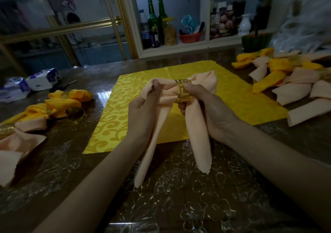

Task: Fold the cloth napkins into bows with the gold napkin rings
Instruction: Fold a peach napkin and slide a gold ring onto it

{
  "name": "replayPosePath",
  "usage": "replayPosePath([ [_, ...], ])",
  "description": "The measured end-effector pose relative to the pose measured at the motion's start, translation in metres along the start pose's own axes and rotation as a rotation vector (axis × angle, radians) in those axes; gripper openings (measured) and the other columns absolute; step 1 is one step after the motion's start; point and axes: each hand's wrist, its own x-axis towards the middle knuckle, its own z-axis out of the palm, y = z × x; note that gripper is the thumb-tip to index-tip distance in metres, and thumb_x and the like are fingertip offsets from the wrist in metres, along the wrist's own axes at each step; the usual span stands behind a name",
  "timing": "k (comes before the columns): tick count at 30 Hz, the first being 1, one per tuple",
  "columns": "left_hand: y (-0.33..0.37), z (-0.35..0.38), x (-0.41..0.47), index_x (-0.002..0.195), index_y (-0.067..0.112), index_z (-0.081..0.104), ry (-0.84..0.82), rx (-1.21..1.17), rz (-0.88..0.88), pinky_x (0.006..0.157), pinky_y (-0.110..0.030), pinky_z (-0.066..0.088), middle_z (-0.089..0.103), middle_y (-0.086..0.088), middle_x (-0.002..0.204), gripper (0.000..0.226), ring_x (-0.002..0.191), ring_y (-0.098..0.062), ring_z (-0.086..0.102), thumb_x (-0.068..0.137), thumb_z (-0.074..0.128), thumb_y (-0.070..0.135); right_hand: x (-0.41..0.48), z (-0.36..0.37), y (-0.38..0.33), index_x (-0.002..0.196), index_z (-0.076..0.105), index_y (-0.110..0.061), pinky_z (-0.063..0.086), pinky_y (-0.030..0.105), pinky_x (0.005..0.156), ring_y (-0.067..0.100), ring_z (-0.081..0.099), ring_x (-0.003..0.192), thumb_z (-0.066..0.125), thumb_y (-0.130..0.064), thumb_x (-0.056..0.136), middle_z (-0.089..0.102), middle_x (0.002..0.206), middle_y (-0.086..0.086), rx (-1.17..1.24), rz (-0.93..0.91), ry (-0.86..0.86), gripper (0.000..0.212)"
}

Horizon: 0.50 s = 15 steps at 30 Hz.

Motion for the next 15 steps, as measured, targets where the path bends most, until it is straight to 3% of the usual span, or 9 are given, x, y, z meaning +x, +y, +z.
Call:
replayPosePath([
  [7,-0.001,0.001,-0.004,0.077,0.012,0.066,0.069,-0.001,0.018,0.044,-0.021,0.051,0.070,-0.006,0.061,0.035,0.053,-0.018,0.066,0.092,0.049,0.039,-0.003,0.000,0.000,0.106,0.066,-0.007,0.053,0.020,0.055,0.008,0.064,0.062,0.067,-0.024,0.081,0.069,0.074,0.001,-0.058,-0.028,-0.014,0.031],
  [10,0.000,0.001,-0.004,0.080,0.012,0.063,0.048,-0.040,-0.078,0.050,-0.024,0.054,0.069,-0.010,0.061,0.039,0.051,-0.018,0.065,0.092,0.046,0.045,-0.003,0.000,0.000,0.107,0.066,-0.010,0.053,0.021,0.055,0.007,0.065,0.062,0.068,-0.025,0.080,0.069,0.072,0.001,-0.090,-0.028,-0.021,0.031],
  [13,-0.003,0.006,0.012,0.102,0.011,0.065,-0.017,0.085,-0.226,0.061,-0.015,0.050,0.068,-0.005,0.069,0.045,0.063,-0.010,0.062,0.093,0.041,0.048,-0.003,-0.003,-0.001,0.106,0.066,-0.011,0.054,0.023,0.056,0.010,0.065,0.062,0.069,-0.028,0.080,0.069,0.074,0.003,-0.084,-0.007,0.006,0.031],
  [15,-0.006,0.008,0.014,0.110,0.020,0.062,-0.113,0.106,-0.208,0.067,-0.013,0.050,0.068,0.005,0.073,0.040,0.073,-0.008,0.061,0.089,0.044,0.049,-0.004,-0.005,-0.001,0.105,0.066,-0.013,0.054,0.025,0.056,0.012,0.065,0.063,0.070,-0.033,0.078,0.068,0.075,0.003,-0.086,0.010,0.005,0.034],
])
